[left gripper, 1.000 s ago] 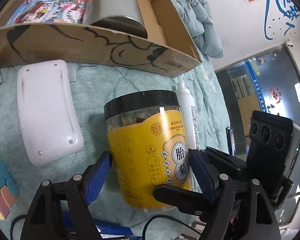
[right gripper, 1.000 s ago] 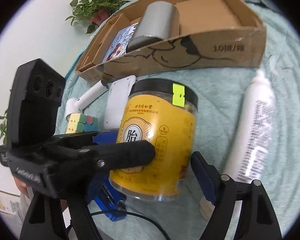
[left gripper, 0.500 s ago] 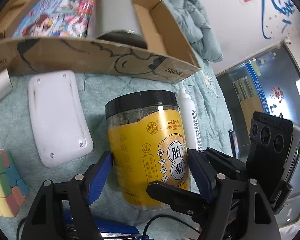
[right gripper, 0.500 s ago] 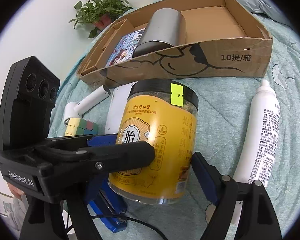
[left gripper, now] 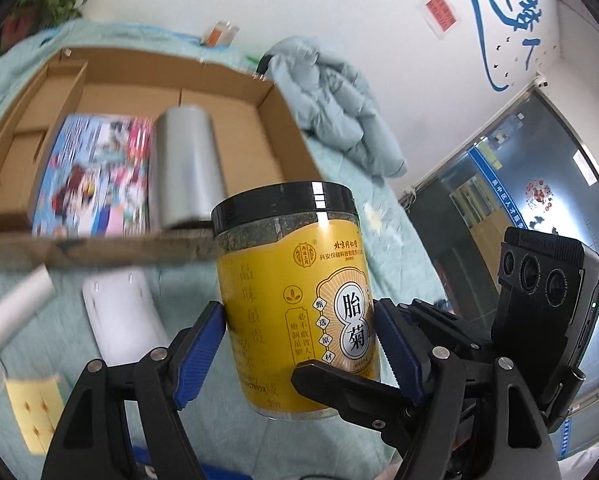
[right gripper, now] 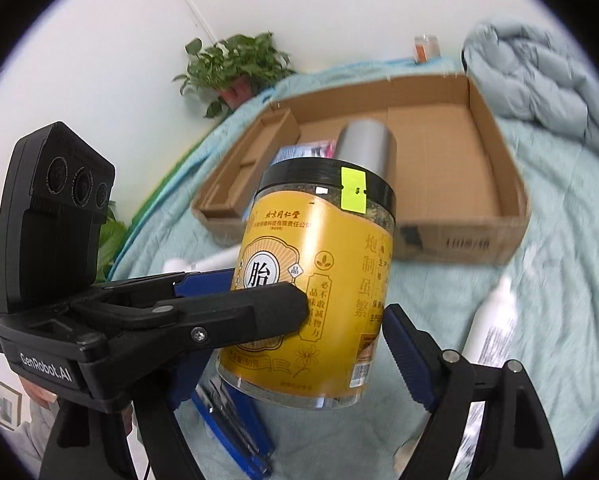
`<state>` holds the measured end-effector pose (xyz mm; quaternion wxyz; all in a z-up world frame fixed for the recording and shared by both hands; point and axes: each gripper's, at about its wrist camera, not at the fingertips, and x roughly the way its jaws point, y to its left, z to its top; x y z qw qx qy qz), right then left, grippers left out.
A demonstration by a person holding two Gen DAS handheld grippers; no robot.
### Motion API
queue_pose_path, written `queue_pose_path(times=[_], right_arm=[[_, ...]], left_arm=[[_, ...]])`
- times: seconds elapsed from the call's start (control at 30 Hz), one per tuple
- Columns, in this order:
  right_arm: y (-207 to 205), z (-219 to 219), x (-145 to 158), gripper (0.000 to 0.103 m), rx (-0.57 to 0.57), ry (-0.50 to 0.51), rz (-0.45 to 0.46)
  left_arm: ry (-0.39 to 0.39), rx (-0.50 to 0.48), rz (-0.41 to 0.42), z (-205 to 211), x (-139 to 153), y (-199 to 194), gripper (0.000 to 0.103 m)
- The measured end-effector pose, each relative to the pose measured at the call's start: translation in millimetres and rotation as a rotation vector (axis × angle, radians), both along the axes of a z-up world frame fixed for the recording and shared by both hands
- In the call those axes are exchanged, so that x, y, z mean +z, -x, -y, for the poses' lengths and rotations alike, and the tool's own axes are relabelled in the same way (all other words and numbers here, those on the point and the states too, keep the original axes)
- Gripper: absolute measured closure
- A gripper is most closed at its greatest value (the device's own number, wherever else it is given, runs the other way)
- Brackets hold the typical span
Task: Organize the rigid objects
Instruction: 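Carry the jar and set it upright beside the silver can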
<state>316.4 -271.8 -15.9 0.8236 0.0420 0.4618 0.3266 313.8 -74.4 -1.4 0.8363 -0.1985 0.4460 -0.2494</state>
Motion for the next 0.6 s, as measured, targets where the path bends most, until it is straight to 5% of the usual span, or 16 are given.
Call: queue_pose_path(times=[0.27,0.6], right_arm=[[-39,0,24,0.021,-0.004,0.024,0.064],[-94,10,32,0.021,-0.011,0.040,0.036]], left_arm=[[-0.036,-0.022,0.056,8,42,-43,0.031],[-0.083,-0.037,0.020,39,60,-115,0.031]])
